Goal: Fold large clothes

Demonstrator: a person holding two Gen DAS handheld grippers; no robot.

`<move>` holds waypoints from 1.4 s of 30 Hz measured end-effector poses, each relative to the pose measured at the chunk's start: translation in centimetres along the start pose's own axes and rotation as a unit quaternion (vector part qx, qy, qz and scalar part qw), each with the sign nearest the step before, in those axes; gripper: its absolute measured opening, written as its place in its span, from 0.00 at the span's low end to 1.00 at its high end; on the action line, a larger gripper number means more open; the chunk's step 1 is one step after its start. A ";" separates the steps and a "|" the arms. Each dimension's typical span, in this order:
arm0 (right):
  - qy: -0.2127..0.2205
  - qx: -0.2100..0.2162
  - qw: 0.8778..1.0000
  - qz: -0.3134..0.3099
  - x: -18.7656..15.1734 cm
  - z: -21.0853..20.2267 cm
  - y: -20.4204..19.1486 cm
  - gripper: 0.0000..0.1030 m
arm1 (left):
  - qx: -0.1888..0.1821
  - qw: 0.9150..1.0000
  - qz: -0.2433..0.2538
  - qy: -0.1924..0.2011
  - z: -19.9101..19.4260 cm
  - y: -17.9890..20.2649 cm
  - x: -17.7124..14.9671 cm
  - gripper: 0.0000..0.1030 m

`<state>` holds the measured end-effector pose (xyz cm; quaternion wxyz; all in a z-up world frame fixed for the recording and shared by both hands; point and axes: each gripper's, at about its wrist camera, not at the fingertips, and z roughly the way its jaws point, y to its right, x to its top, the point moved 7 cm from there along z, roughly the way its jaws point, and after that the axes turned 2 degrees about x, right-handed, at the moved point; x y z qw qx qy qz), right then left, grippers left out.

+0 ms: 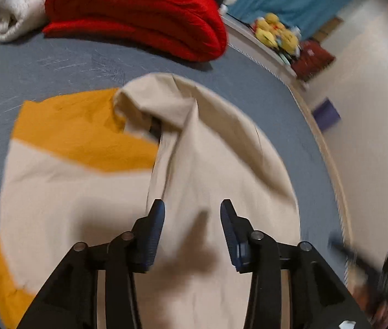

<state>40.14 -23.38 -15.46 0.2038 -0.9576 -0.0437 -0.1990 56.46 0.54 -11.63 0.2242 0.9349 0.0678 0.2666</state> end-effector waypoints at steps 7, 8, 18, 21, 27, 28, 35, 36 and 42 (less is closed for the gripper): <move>-0.023 0.014 1.000 0.001 -0.8 1.8 -0.5 0.38 | -0.019 0.999 -0.017 -0.043 3.3 0.4 3.2 0.00; -0.023 0.014 1.000 0.002 -0.7 1.7 -0.5 0.38 | -0.036 0.999 -0.019 -0.029 1.2 1.0 3.3 0.00; -0.012 0.035 0.999 0.036 -0.3 1.0 0.2 0.41 | 0.064 0.992 -0.058 -0.093 -7.2 -4.1 -12.2 0.01; -0.026 0.039 0.998 0.035 -1.3 1.8 -0.2 0.42 | 0.058 0.990 -0.103 -0.076 -7.4 -6.2 -12.0 0.01; -0.069 0.045 0.995 0.050 -3.5 4.9 -0.4 0.43 | 0.018 0.994 -0.091 -0.052 -7.3 -5.4 -10.0 0.37; -0.071 0.044 0.995 0.054 -3.6 5.3 -0.4 0.43 | 0.008 0.994 -0.100 -0.050 -7.2 -5.6 -9.9 0.39; -0.079 0.052 0.991 0.100 -3.9 7.6 0.6 0.43 | -0.046 0.982 -0.156 -0.097 -2.6 -6.3 -10.5 0.45; -0.080 0.050 0.990 0.104 -3.9 7.9 0.8 0.43 | -0.044 0.981 -0.160 -0.098 -2.4 -6.5 -10.9 0.45; -0.083 0.047 0.985 0.146 -4.2 10.5 2.6 0.43 | -0.050 0.975 -0.185 -0.110 -1.2 -6.5 -12.8 0.43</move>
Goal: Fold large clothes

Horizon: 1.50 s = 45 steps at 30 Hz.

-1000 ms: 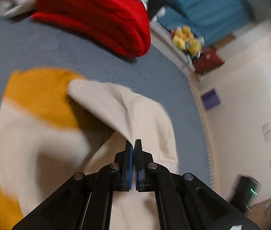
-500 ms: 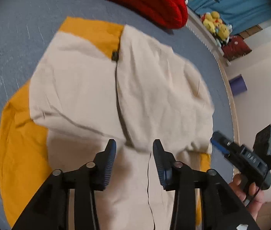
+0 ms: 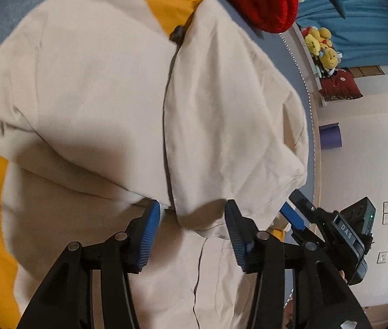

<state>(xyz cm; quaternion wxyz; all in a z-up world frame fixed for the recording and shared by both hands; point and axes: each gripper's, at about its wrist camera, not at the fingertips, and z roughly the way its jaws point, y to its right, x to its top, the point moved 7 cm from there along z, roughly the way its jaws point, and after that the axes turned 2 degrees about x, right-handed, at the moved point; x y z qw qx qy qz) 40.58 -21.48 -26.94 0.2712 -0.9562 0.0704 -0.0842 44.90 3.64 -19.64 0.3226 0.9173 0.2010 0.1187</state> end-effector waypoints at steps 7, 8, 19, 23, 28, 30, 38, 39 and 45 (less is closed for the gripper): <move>0.040 0.067 0.997 0.023 0.7 0.3 -0.8 0.04 | -0.049 0.997 0.041 0.047 -2.8 2.8 1.2 0.00; 0.056 0.086 0.994 0.024 1.0 -0.5 -1.3 0.03 | -0.052 0.995 0.056 0.066 -3.9 3.4 1.6 0.00; 0.007 -0.051 0.998 0.044 -0.5 2.7 2.9 0.09 | 0.106 0.970 0.199 0.094 -3.4 5.4 0.2 0.00; 0.127 -0.091 0.988 -0.009 1.7 -2.3 -0.1 0.17 | 0.072 0.962 0.244 0.095 -2.7 7.7 -1.1 0.07; 0.123 -0.014 0.988 -0.088 2.1 -1.7 -4.6 0.43 | 0.152 0.959 0.240 -0.006 3.0 4.1 -3.0 0.15; 0.078 -0.023 0.993 -0.088 1.6 0.6 -4.1 0.44 | 0.157 0.964 0.216 -0.019 3.3 2.7 -3.1 0.21; 0.061 -0.075 0.991 -0.096 0.5 2.0 -5.0 0.44 | 0.143 0.972 0.184 0.031 -2.3 4.3 -0.7 0.20; 0.066 -0.068 0.989 -0.116 0.3 1.8 -6.2 0.44 | 0.140 0.973 0.178 0.038 -3.1 4.3 -0.4 0.20; -0.048 -0.127 0.968 -0.211 -5.8 7.1 -6.2 0.47 | 0.139 0.971 0.185 0.061 -5.6 4.6 -0.1 0.20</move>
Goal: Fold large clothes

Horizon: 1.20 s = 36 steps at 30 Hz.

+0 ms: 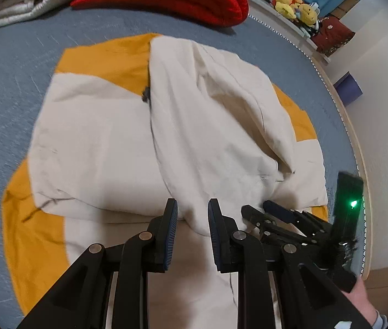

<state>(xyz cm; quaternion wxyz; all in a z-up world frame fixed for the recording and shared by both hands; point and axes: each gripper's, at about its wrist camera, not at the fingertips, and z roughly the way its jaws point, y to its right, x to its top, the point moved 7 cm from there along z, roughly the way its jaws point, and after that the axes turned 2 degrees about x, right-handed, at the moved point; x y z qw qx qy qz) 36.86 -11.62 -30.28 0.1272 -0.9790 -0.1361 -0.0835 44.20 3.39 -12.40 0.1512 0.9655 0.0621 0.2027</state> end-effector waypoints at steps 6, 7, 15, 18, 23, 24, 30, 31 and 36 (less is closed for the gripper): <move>0.089 -0.029 0.995 -0.046 1.9 -6.2 -2.1 0.47 | 0.004 0.998 0.022 0.055 -4.5 0.4 0.6 0.20; 0.110 -0.035 0.992 -0.055 2.4 -7.7 -2.4 0.47 | 0.005 0.997 0.030 0.069 -5.7 0.4 0.4 0.20; 0.314 -0.042 0.946 -0.067 1.2 -28.8 -3.7 0.47 | 0.015 0.980 0.083 0.183 -17.0 0.8 -3.2 0.20; 0.349 -0.036 0.936 -0.038 -2.8 -35.3 -1.8 0.48 | 0.007 0.974 0.082 0.209 -21.3 0.4 -5.9 0.20; 0.347 -0.074 0.935 -0.026 -11.7 -40.9 2.5 0.50 | -0.002 0.975 0.077 0.209 -25.6 -0.9 -13.2 0.20; 0.339 -0.082 0.937 -0.018 -13.3 -41.3 3.5 0.50 | -0.002 0.976 0.076 0.204 -25.9 -1.4 -14.9 0.20; 0.291 -0.099 0.950 0.049 -22.9 -39.0 10.1 0.49 | 0.020 0.987 0.014 0.160 -24.2 -7.7 -23.4 0.15; 0.282 -0.100 0.952 0.062 -24.0 -37.9 11.0 0.47 | 0.022 0.988 0.001 0.153 -23.7 -8.5 -24.3 0.14; 0.203 -0.091 0.969 0.110 -28.4 -33.6 15.2 0.44 | 0.022 0.995 -0.098 0.019 -17.2 -12.4 -28.1 0.12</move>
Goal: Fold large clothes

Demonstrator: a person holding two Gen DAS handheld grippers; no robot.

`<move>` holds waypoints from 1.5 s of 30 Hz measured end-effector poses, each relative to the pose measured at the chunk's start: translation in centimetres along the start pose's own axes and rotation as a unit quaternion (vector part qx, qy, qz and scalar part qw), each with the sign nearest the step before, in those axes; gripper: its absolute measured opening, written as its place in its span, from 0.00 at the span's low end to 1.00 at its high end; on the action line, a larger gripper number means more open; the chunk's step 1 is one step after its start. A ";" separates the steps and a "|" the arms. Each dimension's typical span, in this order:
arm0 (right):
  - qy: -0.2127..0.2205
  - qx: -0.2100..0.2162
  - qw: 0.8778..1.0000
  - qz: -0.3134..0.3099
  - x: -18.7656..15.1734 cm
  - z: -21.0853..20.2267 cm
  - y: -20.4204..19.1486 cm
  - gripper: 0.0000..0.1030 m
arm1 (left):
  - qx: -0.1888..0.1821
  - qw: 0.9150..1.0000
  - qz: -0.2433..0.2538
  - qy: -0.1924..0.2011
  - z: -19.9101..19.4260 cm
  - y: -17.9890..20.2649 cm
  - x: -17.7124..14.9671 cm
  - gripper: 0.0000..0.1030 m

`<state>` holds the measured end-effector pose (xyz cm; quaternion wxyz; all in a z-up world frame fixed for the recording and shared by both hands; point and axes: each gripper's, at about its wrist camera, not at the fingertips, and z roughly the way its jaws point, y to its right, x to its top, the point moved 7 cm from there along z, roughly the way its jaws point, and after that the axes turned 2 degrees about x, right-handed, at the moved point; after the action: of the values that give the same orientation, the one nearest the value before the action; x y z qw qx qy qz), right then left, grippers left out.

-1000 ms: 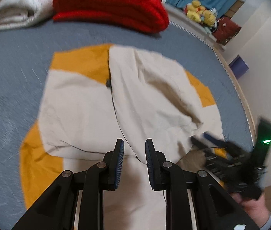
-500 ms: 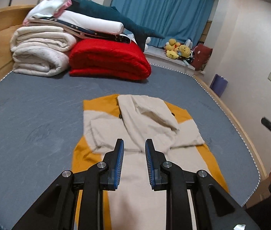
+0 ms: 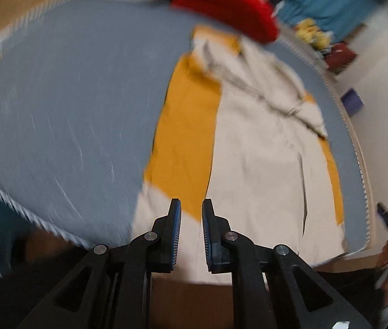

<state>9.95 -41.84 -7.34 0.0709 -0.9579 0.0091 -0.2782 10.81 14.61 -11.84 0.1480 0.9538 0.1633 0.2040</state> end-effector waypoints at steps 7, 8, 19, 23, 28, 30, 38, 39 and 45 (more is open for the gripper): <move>-0.157 -0.031 0.987 0.031 -5.6 6.8 3.5 0.44 | 0.023 0.996 -0.066 -0.054 3.3 -3.2 -0.6 0.19; -0.179 -0.032 0.982 0.041 -6.5 7.5 4.0 0.44 | 0.030 0.995 -0.074 -0.058 3.6 -3.7 -0.7 0.23; -0.255 -0.051 0.961 0.097 -10.6 10.1 7.5 0.45 | 0.092 0.987 -0.078 -0.106 6.2 -6.1 -1.8 0.32; -0.272 -0.047 0.954 0.114 -11.5 10.8 8.1 0.45 | 0.098 0.986 -0.070 -0.117 7.0 -6.2 -2.0 0.32; -0.281 -0.051 0.952 0.113 -11.9 11.1 8.2 0.45 | 0.100 0.987 -0.052 -0.113 7.4 -6.2 -2.1 0.32; -0.279 -0.055 0.953 0.101 -11.8 11.4 7.6 0.45 | 0.097 0.988 -0.043 -0.109 7.2 -6.2 -2.2 0.31; -0.210 -0.033 0.972 0.103 -8.8 8.7 6.3 0.05 | 0.044 0.996 -0.034 -0.064 4.2 -4.8 -1.5 0.06; -0.209 -0.038 0.972 0.104 -8.8 8.6 6.4 0.05 | 0.046 0.996 -0.032 -0.073 4.5 -4.9 -1.8 0.06; -0.264 -0.056 0.954 0.133 -10.7 10.5 8.2 0.23 | 0.075 0.988 -0.053 -0.121 6.7 -6.8 -3.2 0.20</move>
<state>6.74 -47.99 -22.96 0.0536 -0.9897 0.1325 -0.0022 9.27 18.10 -21.11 0.1055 0.9699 0.2096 0.0656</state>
